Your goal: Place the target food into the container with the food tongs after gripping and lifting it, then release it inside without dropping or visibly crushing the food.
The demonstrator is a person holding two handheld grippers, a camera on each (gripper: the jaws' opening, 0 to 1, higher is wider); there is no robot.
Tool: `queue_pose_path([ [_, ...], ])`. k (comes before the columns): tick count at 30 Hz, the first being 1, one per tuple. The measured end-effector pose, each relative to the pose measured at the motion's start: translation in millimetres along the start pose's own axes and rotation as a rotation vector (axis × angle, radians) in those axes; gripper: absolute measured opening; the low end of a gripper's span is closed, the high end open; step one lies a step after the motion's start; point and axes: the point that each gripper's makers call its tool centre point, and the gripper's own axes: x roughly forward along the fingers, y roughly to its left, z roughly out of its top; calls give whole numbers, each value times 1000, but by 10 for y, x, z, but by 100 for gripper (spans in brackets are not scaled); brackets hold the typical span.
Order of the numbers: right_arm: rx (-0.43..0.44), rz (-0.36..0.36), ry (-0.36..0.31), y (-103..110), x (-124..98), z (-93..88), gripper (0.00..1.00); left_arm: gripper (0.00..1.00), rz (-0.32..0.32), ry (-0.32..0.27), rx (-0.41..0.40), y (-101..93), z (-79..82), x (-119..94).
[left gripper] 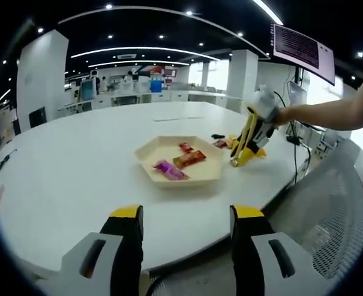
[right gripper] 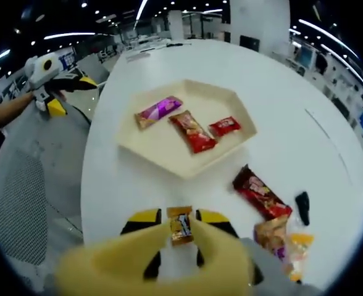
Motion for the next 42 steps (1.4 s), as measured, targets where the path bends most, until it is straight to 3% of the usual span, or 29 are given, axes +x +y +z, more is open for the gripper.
queue_pose_path([
  [5,43,-10,-13,-15,-5,0,21,54,-2,0,2,0,2,2],
  [17,52,-22,-4,-13,-81,-8,21,54,-3,-2,4,0,1,2],
  [24,54,-59,-14,-88,-276,109,21,54,-5,-12,7,-3,14,-2],
  [29,34,-101,-38,-197,-487,303,21,54,0,-9,6,3,11,-1],
  [34,12,-121,-48,-220,-591,437,21,54,4,-16,6,11,21,-5],
  [42,17,-136,-51,-246,-661,494,21,55,8,-22,5,10,28,-10],
])
